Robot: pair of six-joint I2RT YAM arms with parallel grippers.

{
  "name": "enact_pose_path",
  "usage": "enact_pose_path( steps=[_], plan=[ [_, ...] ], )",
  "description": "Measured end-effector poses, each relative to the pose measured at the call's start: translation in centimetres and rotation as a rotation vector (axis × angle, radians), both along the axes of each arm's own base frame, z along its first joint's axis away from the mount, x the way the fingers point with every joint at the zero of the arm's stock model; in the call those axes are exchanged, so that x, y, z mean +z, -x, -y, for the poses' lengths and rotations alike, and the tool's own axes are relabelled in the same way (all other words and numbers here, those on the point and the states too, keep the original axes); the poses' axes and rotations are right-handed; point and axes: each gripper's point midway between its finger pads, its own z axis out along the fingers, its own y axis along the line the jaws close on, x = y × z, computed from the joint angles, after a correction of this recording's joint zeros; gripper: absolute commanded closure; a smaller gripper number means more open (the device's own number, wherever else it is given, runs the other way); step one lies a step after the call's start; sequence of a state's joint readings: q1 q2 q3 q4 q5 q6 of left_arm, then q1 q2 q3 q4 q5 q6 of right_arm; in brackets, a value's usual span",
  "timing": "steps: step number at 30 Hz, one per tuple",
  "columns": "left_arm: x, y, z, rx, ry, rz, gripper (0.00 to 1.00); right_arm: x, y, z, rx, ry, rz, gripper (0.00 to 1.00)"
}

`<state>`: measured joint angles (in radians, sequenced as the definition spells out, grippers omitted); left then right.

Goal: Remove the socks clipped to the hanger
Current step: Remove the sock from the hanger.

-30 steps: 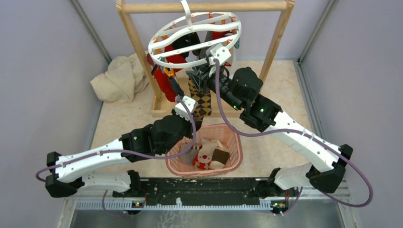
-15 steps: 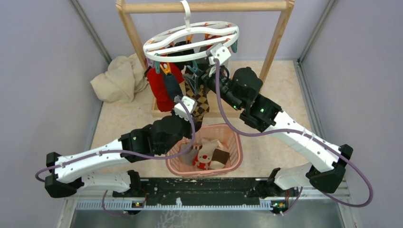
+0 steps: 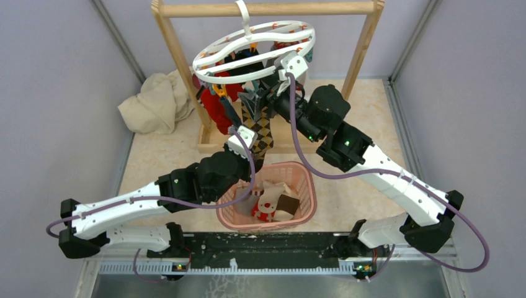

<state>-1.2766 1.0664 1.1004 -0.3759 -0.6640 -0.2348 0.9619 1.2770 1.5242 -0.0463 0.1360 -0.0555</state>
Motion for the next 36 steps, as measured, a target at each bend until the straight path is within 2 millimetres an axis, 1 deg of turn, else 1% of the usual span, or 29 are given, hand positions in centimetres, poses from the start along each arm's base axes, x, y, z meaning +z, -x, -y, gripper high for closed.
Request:
enact_pose_path(
  steps=[6, 10, 14, 23, 25, 29, 32, 33, 35, 36],
  plan=[
    [0.0, 0.0, 0.0, -0.003, 0.0, -0.001, 1.0, 0.1, 0.0, 0.1, -0.004, 0.006, 0.007, 0.32],
    [0.0, 0.0, 0.0, -0.003, 0.0, -0.001, 1.0, 0.0, 0.0, 0.1, -0.004, 0.009, 0.01, 0.39],
    [0.0, 0.0, 0.0, -0.003, 0.0, -0.001, 1.0, 0.2, -0.1, 0.1, -0.004, 0.007, 0.013, 0.44],
    [0.0, 0.0, 0.1, -0.003, 0.0, -0.001, 1.0, 0.9, -0.2, -0.3, 0.001, -0.005, 0.023, 0.44],
    [0.0, 0.0, 0.1, -0.003, 0.0, -0.001, 1.0, 1.1, -0.2, -0.4, 0.003, -0.008, 0.026, 0.46],
    [0.0, 0.0, 0.1, -0.003, 0.0, -0.001, 1.0, 1.5, -0.3, -0.5, 0.006, -0.012, 0.033, 0.61],
    [0.0, 0.0, 0.0, -0.003, 0.0, -0.001, 1.0, 1.6, -0.2, -0.6, 0.013, -0.011, 0.039, 0.76],
    [0.0, 0.0, 0.0, -0.003, 0.0, -0.001, 1.0, 1.6, -0.1, -0.7, 0.016, -0.01, 0.039, 0.82],
    [0.0, 0.0, 0.1, -0.003, 0.0, -0.001, 1.0, 1.8, -0.1, -0.7, 0.017, -0.014, 0.042, 1.0],
    [0.0, 0.0, 0.0, -0.003, 0.0, -0.001, 1.0, 1.9, -0.1, -0.8, 0.018, -0.019, 0.04, 1.0]
  ],
)
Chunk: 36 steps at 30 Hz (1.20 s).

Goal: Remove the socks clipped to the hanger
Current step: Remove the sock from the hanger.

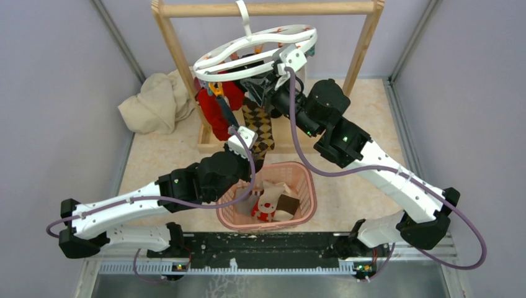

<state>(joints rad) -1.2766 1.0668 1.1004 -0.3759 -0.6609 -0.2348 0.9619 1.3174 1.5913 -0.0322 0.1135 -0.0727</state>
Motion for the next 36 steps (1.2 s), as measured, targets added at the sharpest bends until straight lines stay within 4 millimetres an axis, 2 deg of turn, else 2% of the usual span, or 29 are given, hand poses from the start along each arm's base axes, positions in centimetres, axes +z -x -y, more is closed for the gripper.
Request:
enact_pose_path(
  steps=[18, 19, 20, 22, 26, 28, 30, 36],
  plan=[
    [-0.2, 0.2, 0.2, -0.014, -0.002, -0.006, 1.0, 0.0, 0.0, 0.0, 0.001, -0.001, 0.004, 1.0],
    [-0.2, 0.3, 0.2, -0.021, -0.001, -0.008, 1.0, -0.2, 0.0, 0.0, -0.001, -0.001, 0.002, 0.98],
    [-0.2, 0.4, 0.3, -0.028, 0.0, -0.01, 1.0, -0.3, 0.0, 0.1, -0.003, -0.002, 0.001, 0.88],
    [-0.2, 0.5, 0.5, -0.042, 0.004, -0.015, 1.0, -0.6, 0.0, 0.2, -0.008, -0.003, -0.007, 0.59],
    [0.6, 1.0, 0.9, -0.075, 0.022, -0.02, 1.0, -2.1, 0.1, 0.7, -0.016, 0.006, -0.032, 0.29],
    [1.2, 1.1, 1.2, -0.09, 0.036, -0.021, 1.0, -2.9, 0.1, 0.9, -0.024, 0.01, -0.05, 0.17],
    [1.8, 1.4, 1.4, -0.109, 0.052, -0.022, 1.0, -3.9, 0.2, 1.4, -0.036, 0.018, -0.066, 0.12],
    [3.3, 2.3, 2.1, -0.176, 0.094, -0.03, 1.0, -5.0, 0.8, 3.2, -0.067, 0.013, -0.088, 0.11]
  ],
)
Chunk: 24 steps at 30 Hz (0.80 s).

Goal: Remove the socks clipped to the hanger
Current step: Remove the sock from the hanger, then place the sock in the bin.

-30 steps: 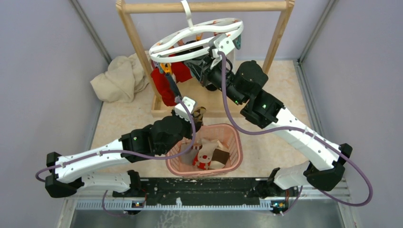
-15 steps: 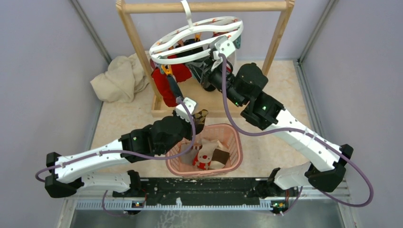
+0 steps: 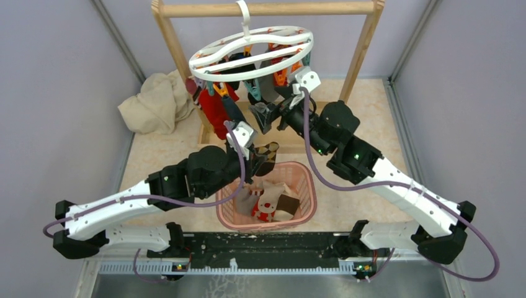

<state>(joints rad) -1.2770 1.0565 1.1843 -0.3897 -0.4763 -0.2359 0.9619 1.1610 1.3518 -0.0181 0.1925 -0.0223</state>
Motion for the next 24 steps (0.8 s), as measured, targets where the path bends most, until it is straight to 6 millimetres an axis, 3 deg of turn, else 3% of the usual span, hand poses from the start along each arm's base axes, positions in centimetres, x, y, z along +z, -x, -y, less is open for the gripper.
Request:
enact_pose_path(
  steps=[13, 17, 24],
  plan=[
    [4.5, 3.1, 1.1, -0.172, 0.144, -0.044, 1.0, -0.2, 2.5, 8.3, -0.158, -0.083, -0.029, 0.1],
    [4.6, 4.2, 1.7, -0.235, 0.16, -0.072, 1.0, 0.0, 3.0, 10.1, -0.195, -0.106, -0.03, 0.09],
    [3.4, 4.9, 3.1, -0.284, 0.163, -0.113, 1.0, -1.4, 3.1, 11.3, -0.232, -0.093, -0.059, 0.09]
  ],
)
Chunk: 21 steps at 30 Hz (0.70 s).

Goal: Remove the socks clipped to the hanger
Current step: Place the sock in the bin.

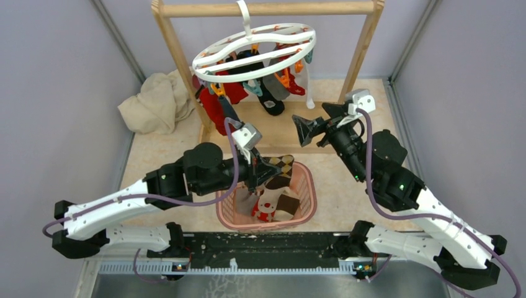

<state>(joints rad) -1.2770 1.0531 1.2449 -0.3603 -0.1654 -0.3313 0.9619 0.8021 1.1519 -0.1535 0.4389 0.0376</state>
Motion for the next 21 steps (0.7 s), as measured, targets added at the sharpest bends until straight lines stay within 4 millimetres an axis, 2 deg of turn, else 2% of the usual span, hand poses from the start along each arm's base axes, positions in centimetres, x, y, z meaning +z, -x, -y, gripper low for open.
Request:
enact_pose_path(
  steps=[5, 11, 16, 21],
  plan=[
    [-4.1, -0.1, 1.3, -0.01, -0.078, -0.047, 1.0, -1.6, 0.0, 0.4, -0.015, 0.023, -0.036, 0.09],
    [-9.2, 0.2, 1.9, -0.013, -0.166, -0.112, 1.0, -2.0, 0.2, 0.9, -0.024, 0.021, -0.048, 0.09],
    [-12.7, 0.4, 2.1, -0.015, -0.219, -0.156, 0.81, -3.0, 0.3, 1.0, -0.026, 0.027, -0.066, 0.09],
    [-16.5, 0.5, 2.1, -0.012, -0.281, -0.191, 0.54, -4.3, 0.2, 0.8, -0.025, 0.041, -0.092, 0.09]
  ],
)
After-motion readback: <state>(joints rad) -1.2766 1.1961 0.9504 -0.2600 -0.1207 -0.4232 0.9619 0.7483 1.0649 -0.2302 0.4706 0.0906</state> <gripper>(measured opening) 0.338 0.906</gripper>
